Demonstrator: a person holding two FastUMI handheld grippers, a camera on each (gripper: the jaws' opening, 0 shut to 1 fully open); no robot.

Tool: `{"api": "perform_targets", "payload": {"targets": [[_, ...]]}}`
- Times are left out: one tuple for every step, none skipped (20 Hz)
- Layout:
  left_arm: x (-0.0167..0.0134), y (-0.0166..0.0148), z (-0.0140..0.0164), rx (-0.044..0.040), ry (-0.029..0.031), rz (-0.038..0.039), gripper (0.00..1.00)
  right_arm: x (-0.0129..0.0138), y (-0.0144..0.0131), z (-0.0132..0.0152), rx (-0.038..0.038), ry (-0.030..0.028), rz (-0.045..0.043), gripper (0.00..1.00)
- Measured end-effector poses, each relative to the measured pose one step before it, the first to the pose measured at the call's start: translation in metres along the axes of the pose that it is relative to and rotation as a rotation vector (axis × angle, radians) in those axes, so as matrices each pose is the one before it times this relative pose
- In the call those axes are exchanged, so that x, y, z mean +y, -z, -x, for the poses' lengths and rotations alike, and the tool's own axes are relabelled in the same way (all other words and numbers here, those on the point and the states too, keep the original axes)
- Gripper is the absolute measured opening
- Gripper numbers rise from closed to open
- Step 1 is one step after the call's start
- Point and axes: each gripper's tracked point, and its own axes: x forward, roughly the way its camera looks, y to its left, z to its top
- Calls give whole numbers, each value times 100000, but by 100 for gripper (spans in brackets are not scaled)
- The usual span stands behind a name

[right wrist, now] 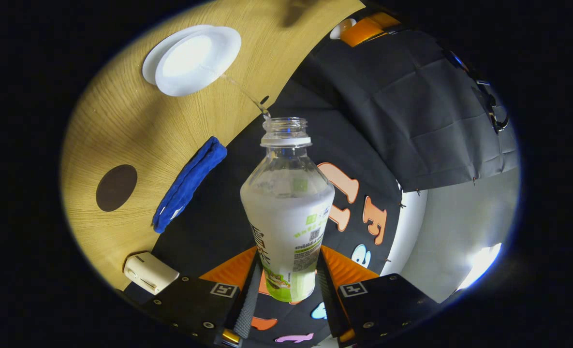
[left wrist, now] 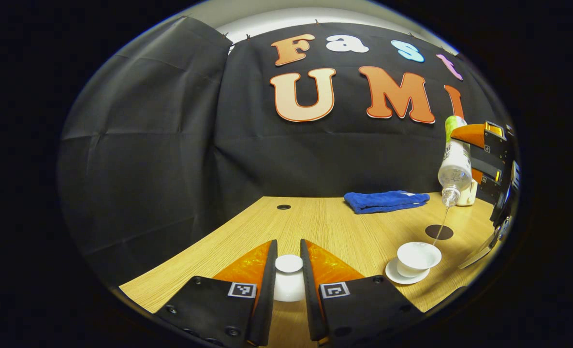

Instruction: Open the teacup lid with one hand, grasp the water bottle and pour water into the teacup with the other hand; after pouring, place the water bottle on the coaster and then close the teacup lid.

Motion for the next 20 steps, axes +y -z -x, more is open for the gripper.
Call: {"api": "perform_targets", "payload": {"targets": [[-82,-76,53,-143,-6,34,34,39,79,21,93,-324,-824,62],[-17,-43,-57,-242,-279,-382,31,63,-92,58,-52,-441,-690,61],[-79,-179,136,-251,-36,-680,34,-160,97,-113,-67,-162,-516,61],[-111,145,46,-74,-160,-702,34,132,-27,58,-198,-830,-1255,61],[-208,9,-1,111,590,120,34,209,151,-158,-632,-1226,-2717,62],[-293,-57,135,27,782,762,31,281,-25,93,-215,-1697,-3078,62],[-270,39,11,292,997,717,31,72,-4,-103,-373,-1720,-2341,61],[-275,340,-59,725,809,-148,31,36,-12,-51,-255,-1334,-2371,62],[-147,334,-91,733,74,-191,31,220,108,-62,84,-1529,-2454,61],[-44,129,-67,644,213,187,34,134,-14,113,153,-1610,-3745,62],[-36,138,27,605,153,410,31,390,161,-84,18,-1700,-3360,62],[13,93,-21,421,66,136,34,201,-44,-30,-767,-1951,-3870,62],[-157,-59,33,160,-110,-126,34,308,-66,-116,-650,-2290,-4446,62],[27,7,-135,-102,-60,-62,34,300,-81,44,-708,-2503,-5622,62],[-203,-251,-18,-381,93,34,34,327,286,-328,-594,-2234,-6612,63],[-243,-211,160,-442,350,101,34,441,147,-161,-109,-2286,-7755,62],[-230,-131,-3,-346,469,-23,34,468,139,-154,324,-1384,-8382,62],[-299,-90,50,-164,155,-280,34,136,-15,-151,472,333,-8514,63],[-246,-16,-18,147,236,-931,34,40,-273,278,22,558,-8451,63],[-367,59,-48,59,275,-907,31,-175,-418,97,-127,43,-8307,63]]}}
